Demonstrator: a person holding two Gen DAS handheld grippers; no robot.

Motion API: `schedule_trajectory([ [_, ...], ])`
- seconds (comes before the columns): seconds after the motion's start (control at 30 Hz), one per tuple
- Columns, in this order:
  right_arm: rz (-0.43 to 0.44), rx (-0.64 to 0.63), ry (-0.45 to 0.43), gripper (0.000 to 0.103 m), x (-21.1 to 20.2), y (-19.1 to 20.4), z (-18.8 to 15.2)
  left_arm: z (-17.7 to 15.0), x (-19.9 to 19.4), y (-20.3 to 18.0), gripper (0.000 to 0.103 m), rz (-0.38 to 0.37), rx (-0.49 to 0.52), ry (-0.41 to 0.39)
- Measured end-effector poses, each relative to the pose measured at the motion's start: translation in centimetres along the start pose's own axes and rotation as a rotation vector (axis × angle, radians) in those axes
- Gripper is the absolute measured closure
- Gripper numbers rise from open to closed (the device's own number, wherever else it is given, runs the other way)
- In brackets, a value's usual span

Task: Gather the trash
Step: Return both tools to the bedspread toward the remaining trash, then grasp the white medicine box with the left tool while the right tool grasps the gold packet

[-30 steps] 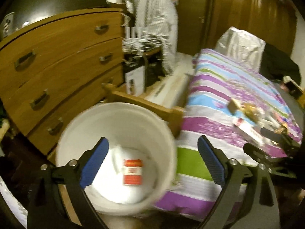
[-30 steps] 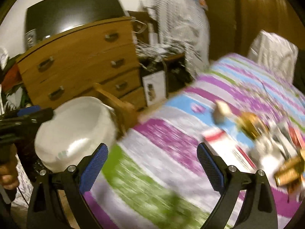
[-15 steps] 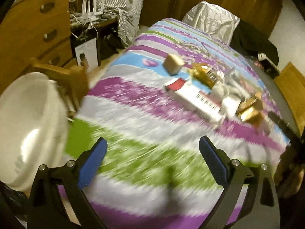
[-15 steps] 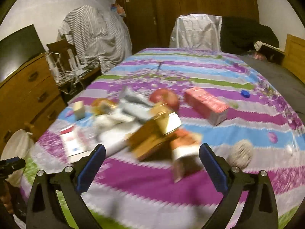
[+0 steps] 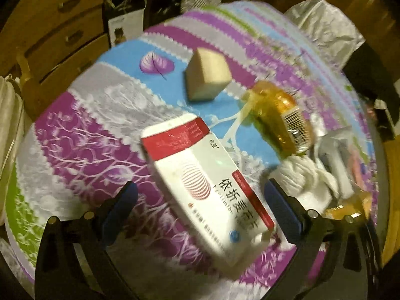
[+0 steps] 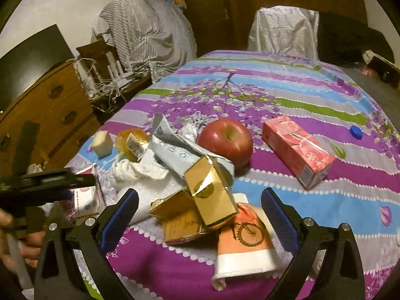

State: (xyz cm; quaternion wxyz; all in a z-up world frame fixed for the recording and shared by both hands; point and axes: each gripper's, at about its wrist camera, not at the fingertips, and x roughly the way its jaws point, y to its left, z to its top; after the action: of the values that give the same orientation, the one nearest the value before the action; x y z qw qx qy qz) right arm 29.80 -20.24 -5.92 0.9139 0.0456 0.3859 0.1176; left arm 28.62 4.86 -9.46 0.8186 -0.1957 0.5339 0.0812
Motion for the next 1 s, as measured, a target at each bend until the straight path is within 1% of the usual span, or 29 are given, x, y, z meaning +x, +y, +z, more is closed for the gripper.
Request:
schedule_trajectory([
  [0.07,0.014,-0.012,0.006,0.005,0.0,-0.1,-0.1,-0.1,0.2,-0.3,0.006,0.023,0.012,0.006],
  [0.1,0.019,-0.016,0.006,0.006,0.0,-0.2,-0.1,-0.2,0.0,-0.2,0.011,0.016,0.021,0.003],
  [0.2,0.023,-0.023,0.003,0.006,-0.1,-0.6,-0.2,-0.5,-0.6,0.2,0.032,-0.032,0.064,-0.004],
  [0.3,0.019,-0.044,0.005,0.007,-0.2,-0.6,-0.6,-1.0,-1.3,1.4,0.042,-0.107,0.091,0.013],
  [0.4,-0.001,-0.074,-0.022,0.009,-0.5,-0.6,-0.6,-1.9,-2.3,2.8,0.045,-0.155,0.136,0.031],
  [0.43,-0.003,-0.081,-0.024,0.02,-0.4,-0.6,-0.5,-2.2,-2.7,3.2,0.045,-0.164,0.161,0.04],
  [0.47,-0.007,-0.088,-0.015,0.041,-0.2,-0.5,-0.5,-2.5,-2.9,3.5,0.045,-0.169,0.186,0.045],
  [0.5,-0.003,-0.094,-0.003,0.052,0.0,-0.4,-0.5,-2.6,-3.2,3.8,0.045,-0.171,0.208,0.047],
  [0.53,-0.002,-0.098,0.001,0.066,-0.1,-0.3,-0.6,-2.9,-3.6,4.2,0.045,-0.167,0.237,0.045],
  [0.57,-0.009,-0.108,-0.005,0.073,-0.4,0.0,-0.7,-3.2,-4.0,4.7,0.045,-0.163,0.258,0.042],
  [0.67,0.001,-0.112,-0.053,0.074,-3.2,0.9,-1.1,-3.7,-5.0,5.9,0.045,-0.169,0.307,0.041],
  [0.7,0.009,-0.097,-0.078,0.074,-5.0,1.3,-1.2,-3.7,-5.2,6.0,0.045,-0.171,0.325,0.041],
  [0.77,0.021,-0.053,-0.086,0.074,-7.7,1.7,-1.6,-4.2,-6.1,6.6,0.045,-0.175,0.386,0.037],
  [0.8,0.051,-0.023,-0.069,0.074,-9.4,1.9,-2.0,-4.5,-6.6,6.8,0.045,-0.175,0.417,0.033],
  [0.87,0.11,-0.016,-0.033,0.074,-12.1,2.6,-2.7,-5.2,-7.7,7.5,0.045,-0.171,0.479,0.02],
  [0.9,0.114,-0.026,-0.026,0.074,-13.0,2.9,-2.9,-5.4,-8.1,7.8,0.045,-0.171,0.498,0.017],
  [0.93,0.113,-0.046,-0.001,0.074,-14.3,3.3,-3.3,-5.5,-8.5,8.2,0.044,-0.174,0.518,0.017],
  [0.97,0.132,-0.052,0.034,0.074,-14.7,3.5,-3.6,-5.6,-8.7,8.5,0.044,-0.177,0.526,0.018],
  [1.0,0.166,-0.05,0.092,0.074,-15.0,3.5,-3.9,-5.6,-8.7,8.7,0.043,-0.174,0.532,0.016],
])
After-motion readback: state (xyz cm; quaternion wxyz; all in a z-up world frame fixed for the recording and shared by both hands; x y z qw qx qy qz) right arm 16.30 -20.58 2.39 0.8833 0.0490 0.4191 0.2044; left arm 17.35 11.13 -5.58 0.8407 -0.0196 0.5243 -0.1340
